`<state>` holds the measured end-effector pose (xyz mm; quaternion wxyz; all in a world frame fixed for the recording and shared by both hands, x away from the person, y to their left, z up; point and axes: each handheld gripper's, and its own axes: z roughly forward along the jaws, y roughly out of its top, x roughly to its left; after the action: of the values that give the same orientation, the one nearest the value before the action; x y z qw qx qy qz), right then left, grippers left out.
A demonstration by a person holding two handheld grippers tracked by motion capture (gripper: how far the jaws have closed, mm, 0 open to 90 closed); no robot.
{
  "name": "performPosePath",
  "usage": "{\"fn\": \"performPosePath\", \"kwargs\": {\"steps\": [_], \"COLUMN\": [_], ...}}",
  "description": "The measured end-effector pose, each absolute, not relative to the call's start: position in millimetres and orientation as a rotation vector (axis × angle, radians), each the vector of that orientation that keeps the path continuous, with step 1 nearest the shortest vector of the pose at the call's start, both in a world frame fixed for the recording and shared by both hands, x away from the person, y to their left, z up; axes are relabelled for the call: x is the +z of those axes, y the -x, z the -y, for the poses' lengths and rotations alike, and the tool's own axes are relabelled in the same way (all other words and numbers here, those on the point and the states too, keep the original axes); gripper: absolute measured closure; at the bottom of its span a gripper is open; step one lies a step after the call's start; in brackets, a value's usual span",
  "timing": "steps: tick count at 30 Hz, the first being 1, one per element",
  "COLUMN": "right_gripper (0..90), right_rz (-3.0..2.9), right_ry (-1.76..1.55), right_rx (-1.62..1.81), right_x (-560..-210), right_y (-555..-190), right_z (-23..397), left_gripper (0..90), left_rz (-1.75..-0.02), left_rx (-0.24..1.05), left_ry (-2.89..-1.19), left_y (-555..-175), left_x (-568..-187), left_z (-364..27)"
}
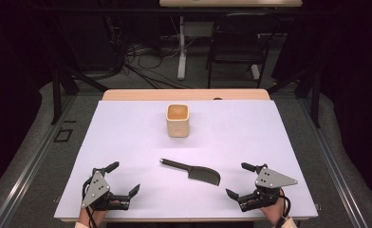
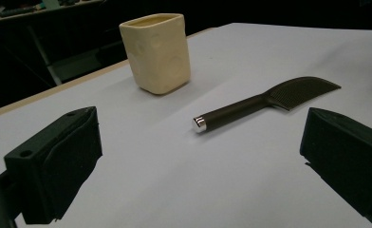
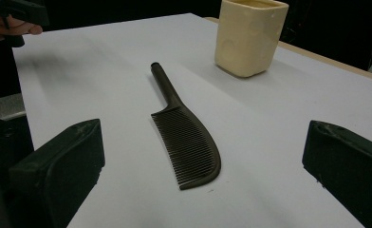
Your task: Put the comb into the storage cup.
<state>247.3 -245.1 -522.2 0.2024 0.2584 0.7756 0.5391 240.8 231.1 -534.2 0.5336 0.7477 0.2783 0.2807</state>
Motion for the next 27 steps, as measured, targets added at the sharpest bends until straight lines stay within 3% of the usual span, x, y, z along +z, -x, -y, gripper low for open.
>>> {"fn": "performPosePath", "kwargs": {"steps": [27], "right_gripper": [0.0], "right_rz": [-2.238], "right_ry": [-0.708], "right_rx": [1.494], "right_x": [-516], "right_y": [-255], "right_z": [219], "left_gripper": [0.1], "left_rz": [-0.656], "left_rx": [0.657], "left_ry": [-1.786], "left_y": [-246], "left_x": [-535], "left_z": [-228]}}
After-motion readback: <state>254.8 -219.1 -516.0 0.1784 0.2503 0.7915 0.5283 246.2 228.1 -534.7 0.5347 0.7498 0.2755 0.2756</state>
